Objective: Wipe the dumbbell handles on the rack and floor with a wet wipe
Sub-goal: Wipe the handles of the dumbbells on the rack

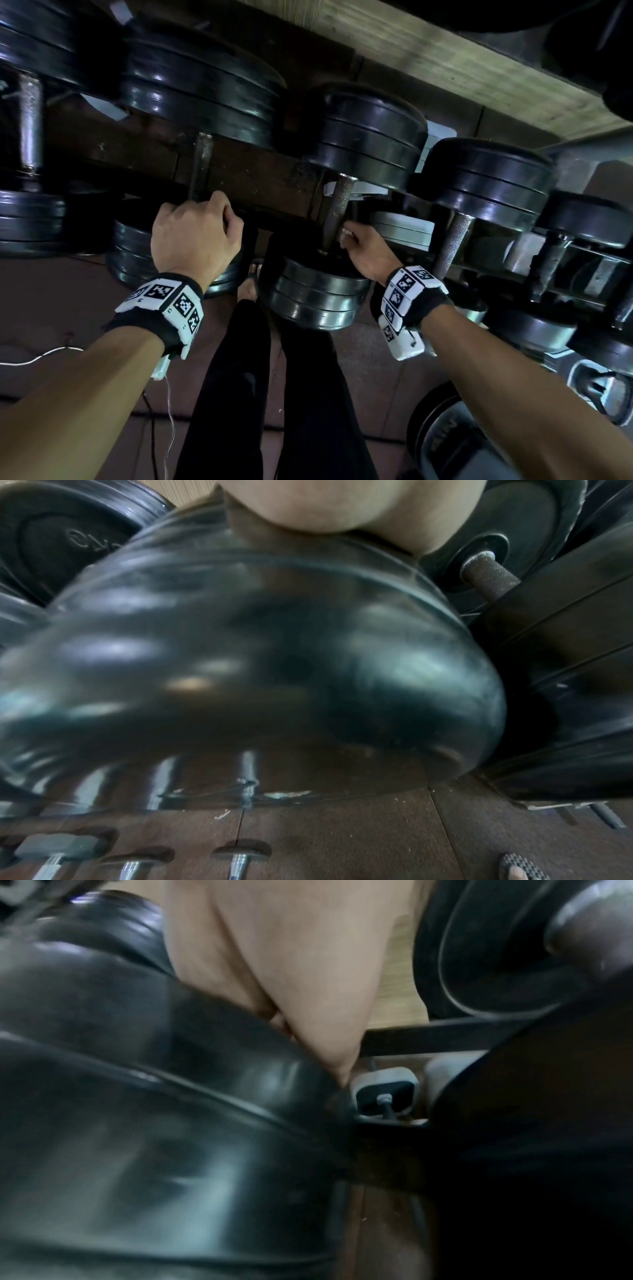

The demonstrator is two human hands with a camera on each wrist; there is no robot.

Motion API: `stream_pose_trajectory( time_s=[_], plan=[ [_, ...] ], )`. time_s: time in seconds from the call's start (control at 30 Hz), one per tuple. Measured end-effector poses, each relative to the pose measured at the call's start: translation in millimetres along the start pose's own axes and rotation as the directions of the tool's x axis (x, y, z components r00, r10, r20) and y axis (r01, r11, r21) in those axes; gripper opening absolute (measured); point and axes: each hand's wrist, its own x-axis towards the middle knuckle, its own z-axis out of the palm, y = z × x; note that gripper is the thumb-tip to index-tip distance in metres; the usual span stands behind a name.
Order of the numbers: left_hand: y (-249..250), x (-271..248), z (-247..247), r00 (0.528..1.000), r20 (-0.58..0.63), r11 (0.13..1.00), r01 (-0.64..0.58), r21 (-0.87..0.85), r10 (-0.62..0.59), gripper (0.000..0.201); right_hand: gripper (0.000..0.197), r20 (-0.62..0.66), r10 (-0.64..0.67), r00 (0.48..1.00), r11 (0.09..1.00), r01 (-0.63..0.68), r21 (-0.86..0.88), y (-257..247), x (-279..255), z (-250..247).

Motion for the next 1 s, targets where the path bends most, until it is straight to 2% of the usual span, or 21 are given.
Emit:
stream_pose_trajectory(
  time_s=[0.13, 0.27, 0.33, 0.43, 0.53, 0.63, 0.73, 0.8, 0.87, 0.93, 1.0],
  plan=[
    [-0.3, 0.2, 0.4, 1.0, 0.007, 1.0, -0.001, -0.004, 0.001, 0.022, 0.026, 0.098, -0.021, 0.995, 0.996, 0.029, -0.081, -5.0, -16.4, -19.0],
    [0.4, -0.6, -0.6, 1.0, -0.007, 1.0, 0.006, -0.022, -0.006, 0.021, 0.029, -0.004, 0.069, 0.998, 0.992, -0.069, -0.103, -13.7, -4.8, -6.4],
    [-0.2, -0.5, 0.0, 1.0, -0.003, 1.0, 0.006, -0.021, -0.006, 0.021, 0.029, 0.021, 0.088, 0.996, 0.991, -0.085, -0.104, -14.6, -3.8, -0.2],
    [-0.2, 0.0, 0.5, 1.0, -0.005, 1.0, 0.0, -0.018, 0.0, 0.022, 0.03, 0.086, 0.014, 0.996, 0.996, -0.006, -0.094, -1.5, -14.4, -5.2],
    [-0.5, 0.2, 0.5, 1.0, -0.006, 1.0, 0.009, -0.019, -0.009, 0.021, 0.027, 0.1, 0.046, 0.994, 0.988, -0.03, -0.151, 8.4, -15.5, -8.1],
    [0.4, -0.3, 0.1, 1.0, -0.017, 0.999, 0.02, -0.037, -0.021, 0.019, 0.026, 0.011, 0.092, 0.996, 0.987, -0.09, -0.13, 6.2, -1.7, -5.5],
    [0.0, -0.2, 1.3, 1.0, -0.02, 0.999, 0.021, -0.037, -0.022, 0.02, 0.023, -0.232, 0.106, 0.967, 0.994, -0.11, -0.006, -0.6, 22.5, -12.2],
    [-0.5, -0.2, 2.2, 1.0, -0.019, 0.999, 0.019, -0.032, -0.019, 0.02, 0.02, -0.333, 0.08, 0.94, 0.995, -0.052, 0.09, -14.3, 33.3, -18.6],
    [-0.4, -0.3, 2.0, 1.0, -0.018, 0.999, 0.022, -0.034, -0.023, 0.02, 0.018, -0.345, 0.066, 0.936, 0.991, -0.02, 0.135, -27.6, 33.9, -20.5],
    [-0.1, -0.8, 1.4, 1.0, -0.018, 0.999, 0.024, -0.042, -0.025, 0.02, 0.018, -0.337, 0.029, 0.941, 0.999, -0.016, 0.043, -32.5, 23.7, -19.7],
    [0.6, -0.9, 0.7, 0.999, -0.028, 0.998, 0.021, -0.054, -0.023, 0.019, 0.017, -0.267, -0.037, 0.963, 0.999, 0.027, -0.043, -25.3, 8.5, -17.4]
  ],
)
